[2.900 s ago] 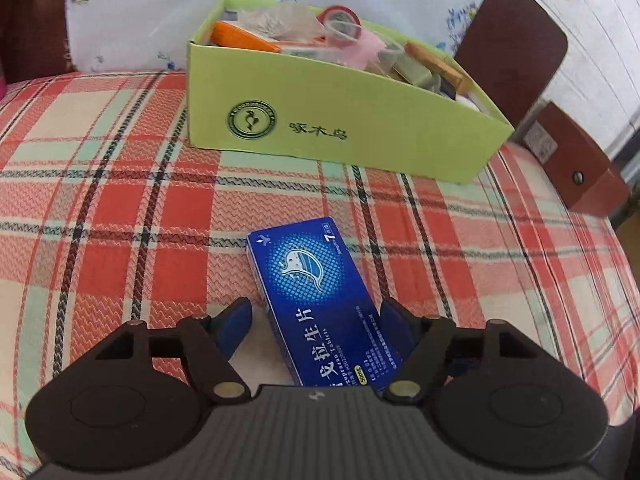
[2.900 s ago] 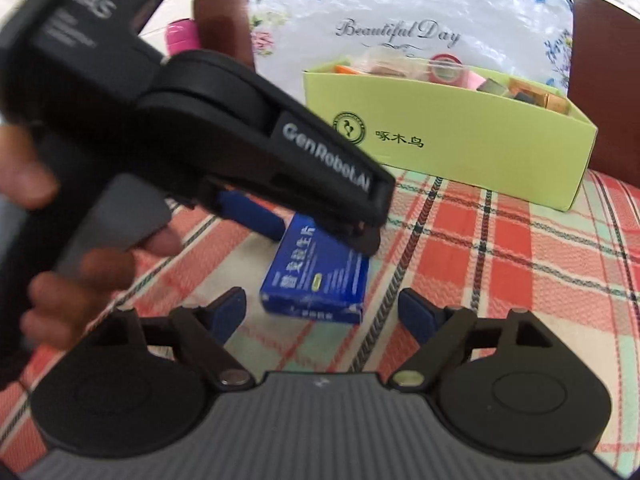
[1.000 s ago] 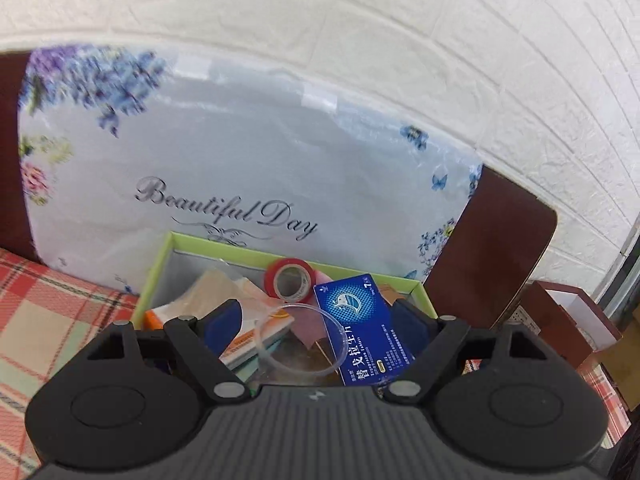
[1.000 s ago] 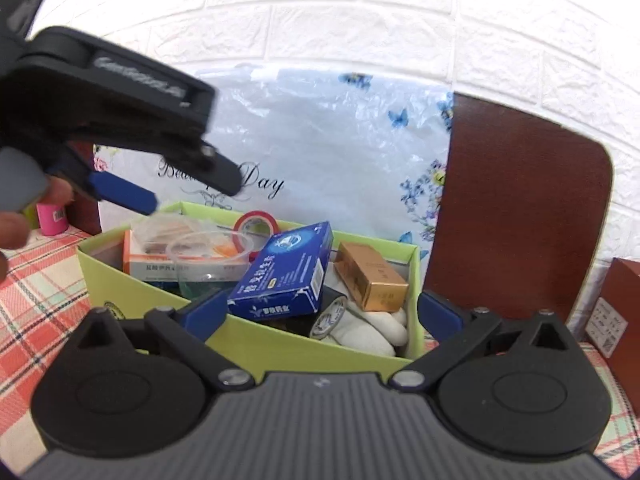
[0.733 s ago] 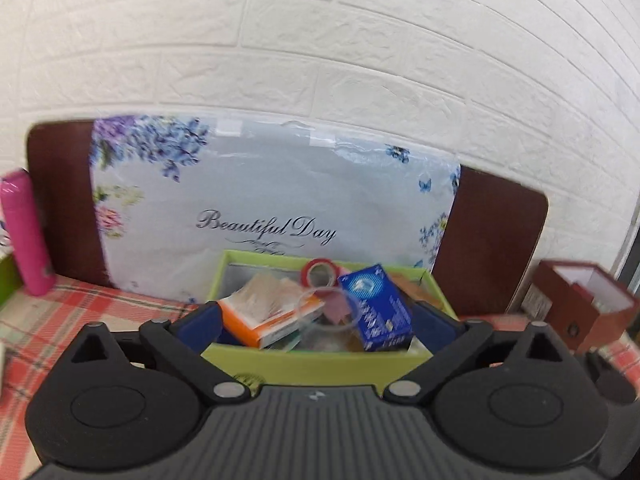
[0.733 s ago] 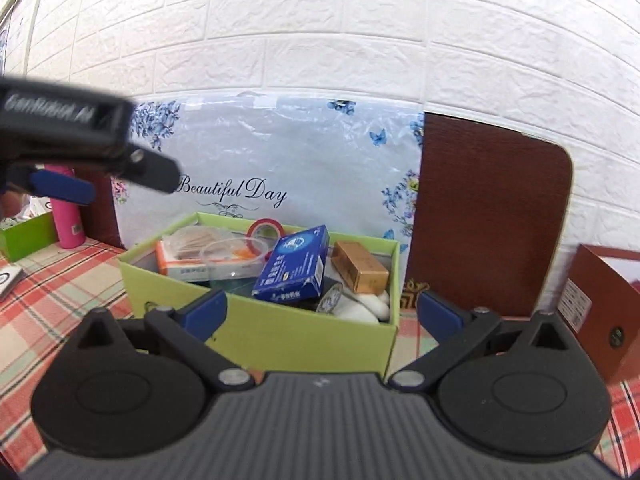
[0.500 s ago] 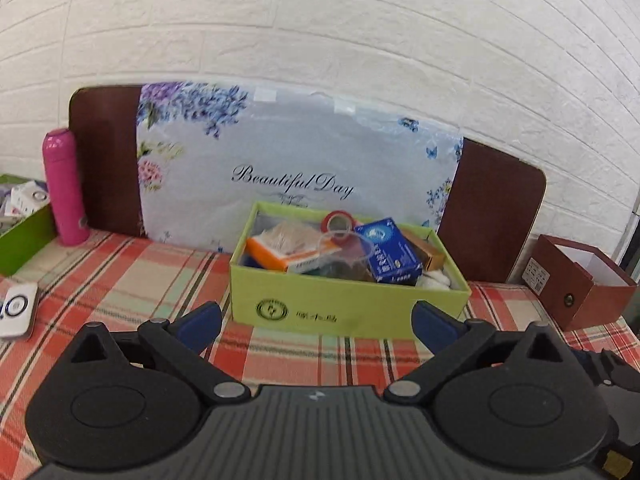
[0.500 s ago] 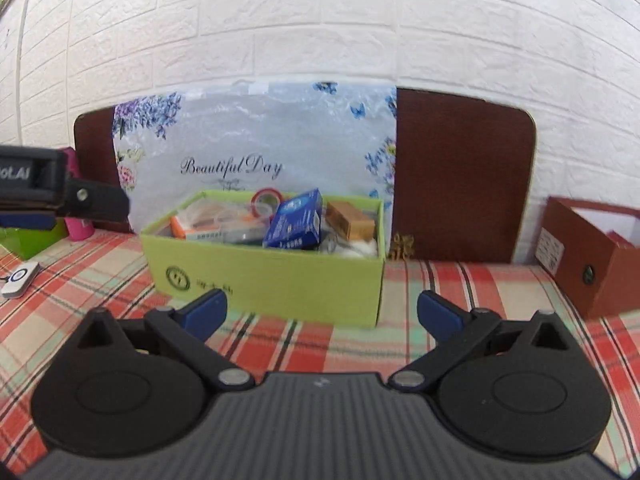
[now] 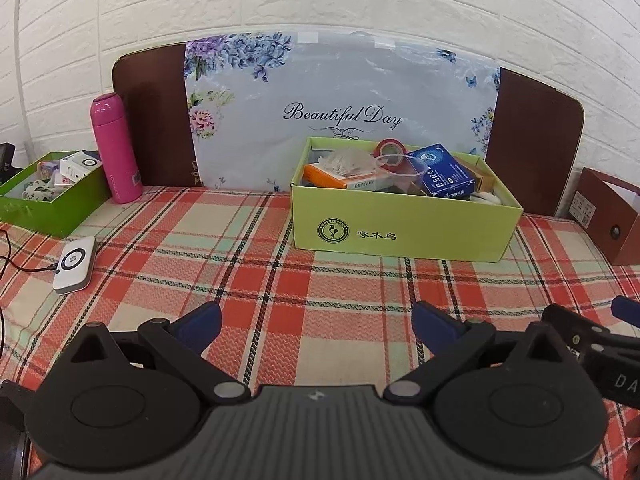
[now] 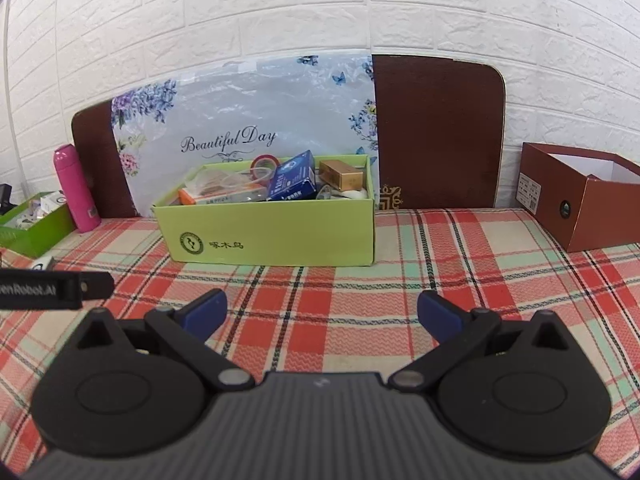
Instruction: Organize objects
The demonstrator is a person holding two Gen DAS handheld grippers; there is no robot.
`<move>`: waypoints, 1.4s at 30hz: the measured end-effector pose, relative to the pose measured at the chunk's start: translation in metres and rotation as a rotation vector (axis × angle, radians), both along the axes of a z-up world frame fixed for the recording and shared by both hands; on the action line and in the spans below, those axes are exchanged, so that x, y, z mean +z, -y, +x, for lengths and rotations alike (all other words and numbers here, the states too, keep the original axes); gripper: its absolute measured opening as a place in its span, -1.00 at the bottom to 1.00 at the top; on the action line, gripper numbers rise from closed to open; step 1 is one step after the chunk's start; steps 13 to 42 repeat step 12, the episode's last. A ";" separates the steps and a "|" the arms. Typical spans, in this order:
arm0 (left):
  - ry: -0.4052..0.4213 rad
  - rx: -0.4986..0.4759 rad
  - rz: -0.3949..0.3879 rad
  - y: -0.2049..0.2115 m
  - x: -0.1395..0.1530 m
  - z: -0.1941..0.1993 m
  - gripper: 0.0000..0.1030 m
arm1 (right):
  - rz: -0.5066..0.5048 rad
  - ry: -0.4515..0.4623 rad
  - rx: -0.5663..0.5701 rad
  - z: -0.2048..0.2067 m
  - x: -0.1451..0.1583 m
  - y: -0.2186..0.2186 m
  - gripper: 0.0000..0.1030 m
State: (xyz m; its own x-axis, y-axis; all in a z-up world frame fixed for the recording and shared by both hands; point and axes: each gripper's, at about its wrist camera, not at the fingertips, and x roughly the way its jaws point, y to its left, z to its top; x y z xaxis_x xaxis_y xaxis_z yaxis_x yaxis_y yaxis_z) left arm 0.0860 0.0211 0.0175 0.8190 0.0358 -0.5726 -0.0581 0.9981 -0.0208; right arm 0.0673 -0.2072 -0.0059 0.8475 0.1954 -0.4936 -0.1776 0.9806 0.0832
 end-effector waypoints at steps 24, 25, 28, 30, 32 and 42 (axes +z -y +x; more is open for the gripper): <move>0.001 -0.038 0.006 0.006 -0.004 -0.008 1.00 | -0.018 -0.011 -0.014 -0.006 0.000 -0.002 1.00; 0.001 -0.038 0.006 0.006 -0.004 -0.008 1.00 | -0.018 -0.011 -0.014 -0.006 0.000 -0.002 1.00; 0.001 -0.038 0.006 0.006 -0.004 -0.008 1.00 | -0.018 -0.011 -0.014 -0.006 0.000 -0.002 1.00; 0.001 -0.038 0.006 0.006 -0.004 -0.008 1.00 | -0.018 -0.011 -0.014 -0.006 0.000 -0.002 1.00; 0.001 -0.038 0.006 0.006 -0.004 -0.008 1.00 | -0.018 -0.011 -0.014 -0.006 0.000 -0.002 1.00; 0.001 -0.038 0.006 0.006 -0.004 -0.008 1.00 | -0.018 -0.011 -0.014 -0.006 0.000 -0.002 1.00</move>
